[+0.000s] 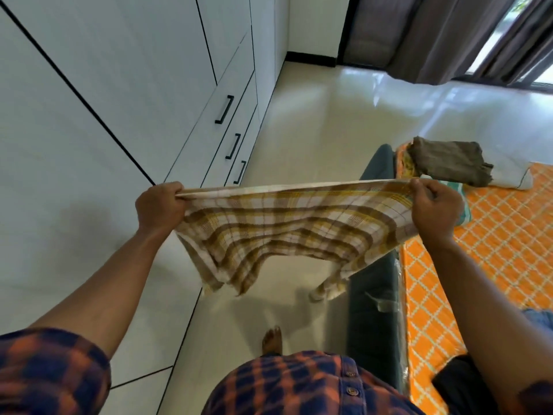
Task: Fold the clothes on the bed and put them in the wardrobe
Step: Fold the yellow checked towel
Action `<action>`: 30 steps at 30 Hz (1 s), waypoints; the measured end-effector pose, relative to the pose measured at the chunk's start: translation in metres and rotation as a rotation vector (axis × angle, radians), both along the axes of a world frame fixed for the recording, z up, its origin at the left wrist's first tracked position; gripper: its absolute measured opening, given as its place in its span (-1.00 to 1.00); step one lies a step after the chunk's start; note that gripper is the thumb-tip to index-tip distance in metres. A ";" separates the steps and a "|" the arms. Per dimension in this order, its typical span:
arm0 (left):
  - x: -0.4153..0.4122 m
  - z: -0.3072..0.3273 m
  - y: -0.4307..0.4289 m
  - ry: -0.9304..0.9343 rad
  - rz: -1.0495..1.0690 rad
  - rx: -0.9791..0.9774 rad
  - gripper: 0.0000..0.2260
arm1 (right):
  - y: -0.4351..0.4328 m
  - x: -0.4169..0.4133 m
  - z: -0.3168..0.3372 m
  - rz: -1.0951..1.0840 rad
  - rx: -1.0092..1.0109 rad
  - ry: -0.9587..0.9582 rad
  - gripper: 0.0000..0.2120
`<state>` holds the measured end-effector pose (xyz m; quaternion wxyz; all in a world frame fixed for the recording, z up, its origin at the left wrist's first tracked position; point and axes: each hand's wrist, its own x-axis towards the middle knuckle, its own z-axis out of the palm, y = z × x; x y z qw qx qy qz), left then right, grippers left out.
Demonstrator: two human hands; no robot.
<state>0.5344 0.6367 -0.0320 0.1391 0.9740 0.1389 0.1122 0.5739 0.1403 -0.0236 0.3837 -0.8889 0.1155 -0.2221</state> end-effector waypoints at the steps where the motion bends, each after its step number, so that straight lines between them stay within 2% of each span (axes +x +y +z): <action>1: 0.001 -0.003 0.010 0.027 0.022 -0.012 -0.86 | 0.004 0.004 -0.001 -0.067 0.026 -0.022 -0.64; 4: -0.001 -0.012 0.023 0.092 0.115 -0.068 -0.87 | 0.007 0.007 -0.013 -0.252 0.151 -0.002 -0.63; 6: 0.002 -0.012 0.009 0.090 0.153 -0.206 -0.85 | 0.011 0.006 -0.021 -0.297 0.255 0.033 -0.66; 8: 0.015 -0.013 -0.021 0.080 0.241 -0.513 -0.80 | 0.027 0.007 -0.024 -0.185 0.340 0.101 -0.71; 9: 0.022 -0.013 -0.039 0.089 0.253 -0.673 -0.77 | 0.041 0.005 -0.022 -0.059 0.338 0.154 -0.75; 11: 0.026 -0.011 -0.085 0.178 0.169 -0.882 -0.79 | 0.080 -0.003 -0.013 0.223 0.238 0.253 -0.83; 12: 0.024 -0.004 -0.113 0.251 0.057 -0.892 -0.78 | 0.099 -0.004 -0.008 0.347 0.167 0.273 -0.86; 14: 0.017 0.005 -0.158 0.319 -0.244 -0.747 -0.58 | 0.133 -0.005 -0.001 0.548 0.088 0.311 -0.86; 15: 0.013 0.010 -0.174 0.343 -0.370 -0.689 -0.50 | 0.146 -0.005 0.001 0.605 0.083 0.322 -0.85; 16: 0.013 0.009 -0.188 0.355 -0.446 -0.659 -0.49 | 0.152 -0.003 0.003 0.632 0.093 0.322 -0.85; 19: 0.019 -0.001 -0.192 0.209 -0.337 -0.607 -0.78 | 0.158 0.000 0.006 0.613 0.196 0.302 -0.87; 21: 0.023 -0.009 -0.190 0.093 -0.274 -0.527 -0.77 | 0.149 -0.003 0.006 0.654 0.235 0.297 -0.90; 23: 0.023 -0.004 -0.197 -0.024 -0.245 -0.493 -0.77 | 0.135 -0.007 0.002 0.752 0.109 0.288 -0.91; 25: 0.022 0.005 -0.204 -0.124 -0.150 -0.595 -0.73 | 0.111 -0.013 -0.011 0.825 -0.084 0.330 -0.99; 26: 0.023 0.010 -0.203 -0.157 -0.092 -0.676 -0.70 | 0.099 -0.017 -0.020 0.806 -0.165 0.356 -0.97; 28: 0.026 0.016 -0.200 -0.172 0.035 -0.826 -0.68 | 0.063 -0.027 -0.048 0.691 -0.262 0.462 -0.88; 30: 0.029 0.022 -0.192 -0.178 0.164 -1.022 -0.79 | 0.025 -0.044 -0.079 0.541 -0.314 0.606 -0.80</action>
